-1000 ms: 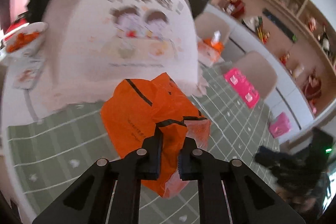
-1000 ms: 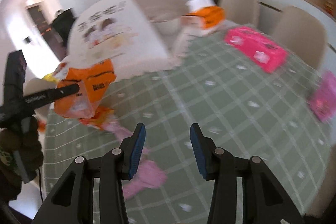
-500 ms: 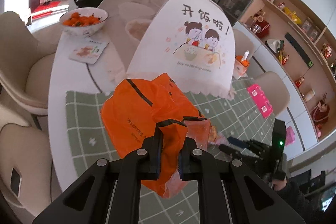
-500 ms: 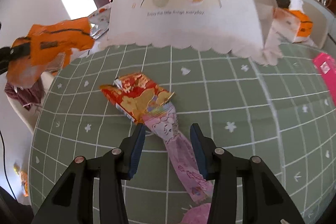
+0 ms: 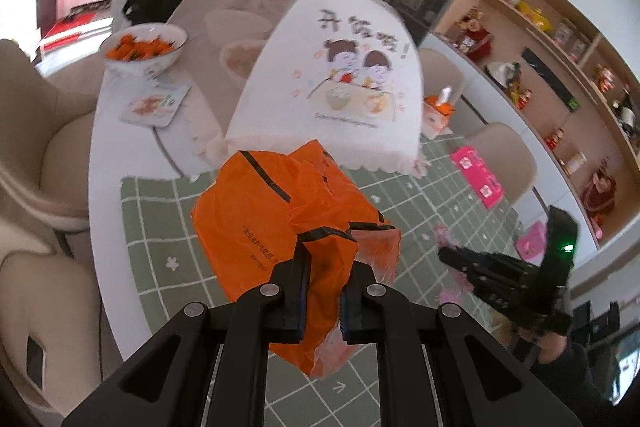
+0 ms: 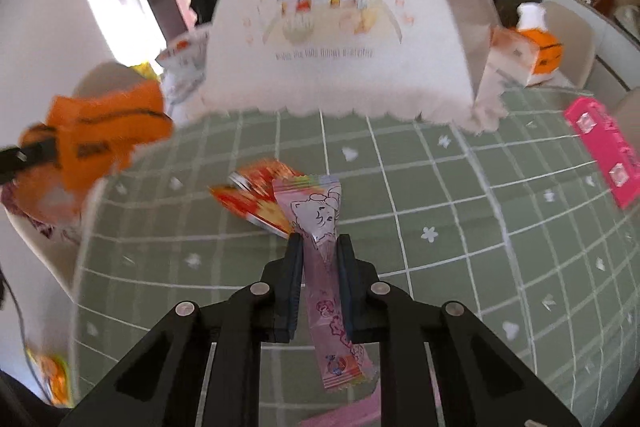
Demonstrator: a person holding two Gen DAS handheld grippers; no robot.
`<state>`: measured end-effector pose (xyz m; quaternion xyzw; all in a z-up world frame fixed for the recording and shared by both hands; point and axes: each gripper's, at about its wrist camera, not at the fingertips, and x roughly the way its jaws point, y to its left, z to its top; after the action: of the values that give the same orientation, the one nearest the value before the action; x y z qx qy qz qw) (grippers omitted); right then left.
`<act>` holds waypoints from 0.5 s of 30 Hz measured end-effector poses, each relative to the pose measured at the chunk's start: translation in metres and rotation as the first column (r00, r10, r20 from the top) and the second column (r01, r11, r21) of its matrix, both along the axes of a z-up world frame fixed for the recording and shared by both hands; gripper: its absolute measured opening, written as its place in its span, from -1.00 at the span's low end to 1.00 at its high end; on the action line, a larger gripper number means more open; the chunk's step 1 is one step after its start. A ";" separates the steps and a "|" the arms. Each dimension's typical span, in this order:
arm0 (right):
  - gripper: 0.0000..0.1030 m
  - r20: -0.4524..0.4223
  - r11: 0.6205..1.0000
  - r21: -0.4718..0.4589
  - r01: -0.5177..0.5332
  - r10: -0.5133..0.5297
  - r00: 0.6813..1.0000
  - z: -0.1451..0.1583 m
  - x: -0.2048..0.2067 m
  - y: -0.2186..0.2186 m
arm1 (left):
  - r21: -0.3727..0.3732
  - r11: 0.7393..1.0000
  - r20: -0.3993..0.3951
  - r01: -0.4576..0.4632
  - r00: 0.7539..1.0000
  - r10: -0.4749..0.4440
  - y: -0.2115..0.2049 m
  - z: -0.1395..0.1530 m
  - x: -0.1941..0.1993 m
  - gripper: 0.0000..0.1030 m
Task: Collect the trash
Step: 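Carry the orange bag with the left tool while the right tool carries the candy stick to the trash bag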
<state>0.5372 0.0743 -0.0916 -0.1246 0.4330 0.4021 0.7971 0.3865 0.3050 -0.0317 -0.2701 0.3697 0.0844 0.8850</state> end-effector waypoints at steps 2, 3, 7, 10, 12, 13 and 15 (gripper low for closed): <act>-0.70 0.025 0.999 0.032 0.028 -0.029 0.999 0.022 -0.012 -0.009 | 0.008 1.000 0.014 0.030 0.999 -0.030 -0.003 0.006 0.000 -0.77; -0.70 0.035 0.998 0.044 0.044 -0.046 0.998 0.032 -0.017 -0.010 | 0.020 0.998 0.027 0.056 0.998 -0.056 -0.007 0.012 0.000 -0.77; -0.70 0.082 0.987 0.097 0.131 -0.139 0.987 0.070 -0.043 -0.028 | 0.080 0.987 0.067 0.139 0.987 -0.144 -0.021 0.031 0.001 -0.77; -0.70 0.115 0.971 0.118 0.209 -0.223 0.968 0.095 -0.064 -0.043 | 0.099 0.974 0.103 0.204 0.971 -0.214 -0.032 0.042 0.000 -0.77; -0.70 0.133 0.956 0.125 0.264 -0.280 0.951 0.108 -0.079 -0.054 | 0.089 0.965 0.127 0.248 0.958 -0.258 -0.038 0.047 0.000 -0.77; -0.70 0.143 0.947 0.129 0.295 -0.312 0.939 0.115 -0.087 -0.060 | 0.082 0.956 0.145 0.281 0.946 -0.291 -0.043 0.051 0.000 -0.77; -0.70 0.161 0.926 0.141 0.349 -0.370 0.915 0.128 -0.105 -0.073 | 0.081 0.943 0.166 0.323 0.928 -0.333 -0.053 0.057 0.001 -0.77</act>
<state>0.4327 0.0016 0.0368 -0.0355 0.3502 0.2584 0.8996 0.3876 0.2524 0.0256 -0.1876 0.3271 -0.0793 0.9228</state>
